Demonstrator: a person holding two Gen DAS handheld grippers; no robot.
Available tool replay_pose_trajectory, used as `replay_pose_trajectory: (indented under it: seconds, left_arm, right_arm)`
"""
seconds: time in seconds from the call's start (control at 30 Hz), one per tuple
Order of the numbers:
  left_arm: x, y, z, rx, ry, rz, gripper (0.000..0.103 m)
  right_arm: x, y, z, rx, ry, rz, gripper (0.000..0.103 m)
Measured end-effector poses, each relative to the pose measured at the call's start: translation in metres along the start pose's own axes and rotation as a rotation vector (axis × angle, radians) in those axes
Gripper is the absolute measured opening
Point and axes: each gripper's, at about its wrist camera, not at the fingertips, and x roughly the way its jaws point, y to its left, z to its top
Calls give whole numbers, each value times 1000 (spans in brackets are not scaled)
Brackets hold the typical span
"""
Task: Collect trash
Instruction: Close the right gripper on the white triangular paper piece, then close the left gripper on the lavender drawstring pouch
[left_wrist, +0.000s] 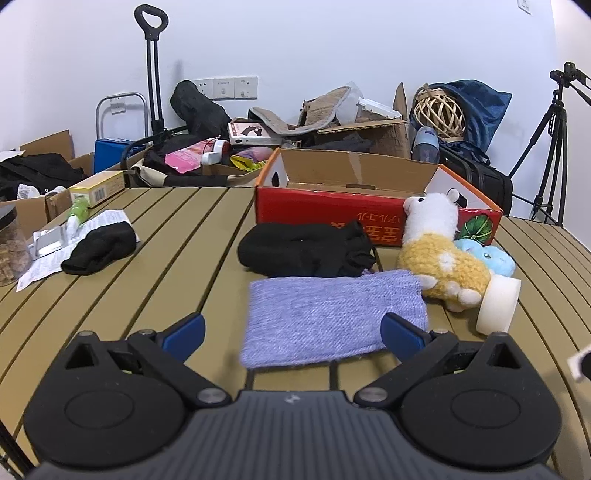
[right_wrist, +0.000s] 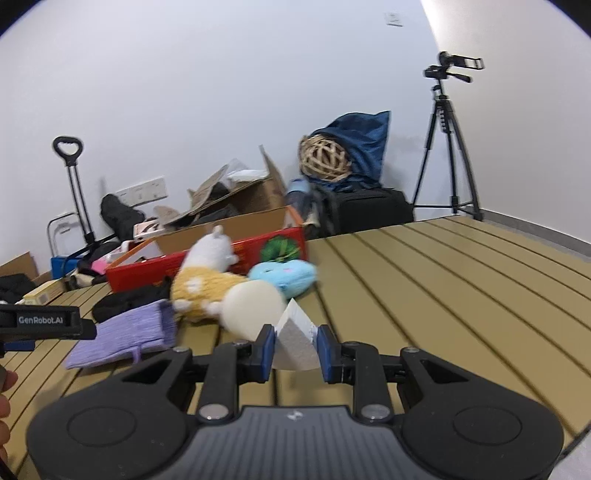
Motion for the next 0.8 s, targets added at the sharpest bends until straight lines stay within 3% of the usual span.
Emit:
replay_pose_trajectory:
  seconds: [0.37, 0.8]
  left_arm:
    - [36, -2, 10, -21, 63, 15, 103]
    - [67, -8, 7, -3, 165, -61, 103]
  right_arm:
    - [-6, -40, 1, 47, -20, -92, 24]
    - [-6, -42, -2, 29, -33, -118, 24]
